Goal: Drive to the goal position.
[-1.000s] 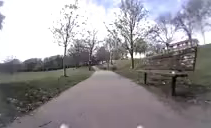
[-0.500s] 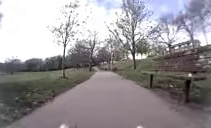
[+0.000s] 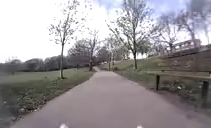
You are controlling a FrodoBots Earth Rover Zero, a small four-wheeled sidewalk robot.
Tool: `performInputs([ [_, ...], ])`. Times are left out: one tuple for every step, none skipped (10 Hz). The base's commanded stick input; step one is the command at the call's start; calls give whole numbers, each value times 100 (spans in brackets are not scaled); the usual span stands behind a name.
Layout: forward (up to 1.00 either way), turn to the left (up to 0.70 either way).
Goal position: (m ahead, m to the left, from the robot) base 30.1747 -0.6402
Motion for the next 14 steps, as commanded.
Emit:
performInputs([
  [85, 1],
  [85, 1],
  [85, 1],
  [85, 1],
  [85, 1],
  [85, 1],
  [85, 1],
  [85, -3],
  [85, -4],
  [85, -6],
  [85, -10],
  [85, -18],
  [85, -23],
  [85, -26],
])
